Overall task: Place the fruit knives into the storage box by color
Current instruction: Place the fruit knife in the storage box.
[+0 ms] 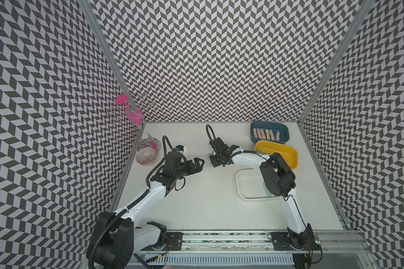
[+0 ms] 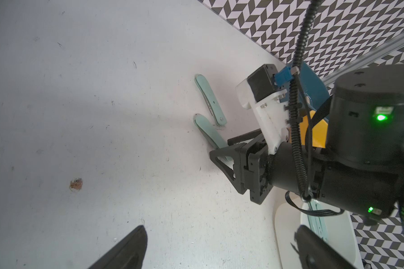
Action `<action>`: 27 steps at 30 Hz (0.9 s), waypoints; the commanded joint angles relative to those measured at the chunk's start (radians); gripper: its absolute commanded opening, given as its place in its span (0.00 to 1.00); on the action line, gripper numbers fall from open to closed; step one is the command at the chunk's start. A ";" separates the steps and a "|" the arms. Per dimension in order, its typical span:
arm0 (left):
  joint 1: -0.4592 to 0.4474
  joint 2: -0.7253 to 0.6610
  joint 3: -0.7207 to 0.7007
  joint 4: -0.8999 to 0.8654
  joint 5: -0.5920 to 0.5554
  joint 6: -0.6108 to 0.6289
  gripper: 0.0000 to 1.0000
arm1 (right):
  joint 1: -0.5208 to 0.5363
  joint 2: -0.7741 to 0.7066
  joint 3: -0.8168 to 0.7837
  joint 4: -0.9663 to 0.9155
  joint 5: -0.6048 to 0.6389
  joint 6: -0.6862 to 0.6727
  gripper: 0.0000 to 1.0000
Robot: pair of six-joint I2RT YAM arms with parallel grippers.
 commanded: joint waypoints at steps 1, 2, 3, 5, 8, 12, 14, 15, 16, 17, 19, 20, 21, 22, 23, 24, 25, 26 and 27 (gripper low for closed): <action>0.006 -0.013 -0.009 0.005 0.003 -0.002 1.00 | 0.017 0.025 0.018 0.001 0.061 -0.005 0.46; 0.006 -0.011 -0.009 0.008 0.003 -0.003 1.00 | 0.017 0.031 0.024 -0.004 0.077 0.001 0.46; 0.006 -0.010 -0.011 0.008 0.005 -0.004 1.00 | 0.017 0.038 0.030 -0.008 0.093 0.009 0.45; 0.006 -0.009 -0.010 0.010 0.007 -0.004 1.00 | 0.017 0.059 0.048 -0.025 0.128 0.022 0.43; 0.006 -0.009 -0.013 0.012 0.008 -0.005 1.00 | 0.017 0.082 0.057 -0.027 0.154 0.030 0.41; 0.006 -0.011 -0.018 0.011 0.009 -0.005 1.00 | 0.017 0.100 0.060 -0.020 0.156 0.034 0.31; 0.006 -0.011 -0.021 0.013 0.008 -0.006 1.00 | 0.017 0.100 0.060 -0.021 0.151 0.034 0.25; 0.006 -0.012 -0.021 0.014 0.009 -0.005 1.00 | 0.019 0.098 0.060 -0.022 0.150 0.034 0.23; 0.006 -0.013 -0.021 0.014 0.011 -0.007 1.00 | 0.019 0.094 0.058 -0.023 0.148 0.034 0.21; 0.007 -0.012 -0.021 0.013 0.009 -0.007 1.00 | 0.020 0.086 0.056 -0.022 0.146 0.034 0.19; 0.006 -0.012 -0.020 0.014 0.011 -0.007 1.00 | 0.022 0.068 0.051 -0.023 0.138 0.035 0.17; 0.006 -0.013 -0.021 0.014 0.013 -0.008 1.00 | 0.023 0.055 0.048 -0.022 0.130 0.036 0.16; 0.007 -0.013 -0.020 0.016 0.013 -0.008 1.00 | 0.025 0.043 0.044 -0.022 0.124 0.037 0.16; 0.006 -0.012 -0.021 0.018 0.014 -0.011 1.00 | 0.028 0.027 0.036 -0.020 0.117 0.041 0.15; 0.006 -0.013 -0.020 0.020 0.014 -0.010 1.00 | 0.031 0.014 0.028 -0.016 0.110 0.046 0.15; 0.006 -0.012 -0.020 0.020 0.016 -0.012 1.00 | 0.034 -0.005 0.019 -0.012 0.101 0.054 0.15; 0.006 -0.013 -0.020 0.020 0.017 -0.014 1.00 | 0.037 -0.026 0.006 -0.005 0.093 0.060 0.14; 0.006 -0.013 -0.020 0.022 0.019 -0.015 1.00 | 0.039 -0.044 -0.004 0.001 0.086 0.066 0.14; 0.006 -0.012 -0.020 0.022 0.019 -0.015 1.00 | 0.043 -0.065 -0.018 0.007 0.078 0.074 0.14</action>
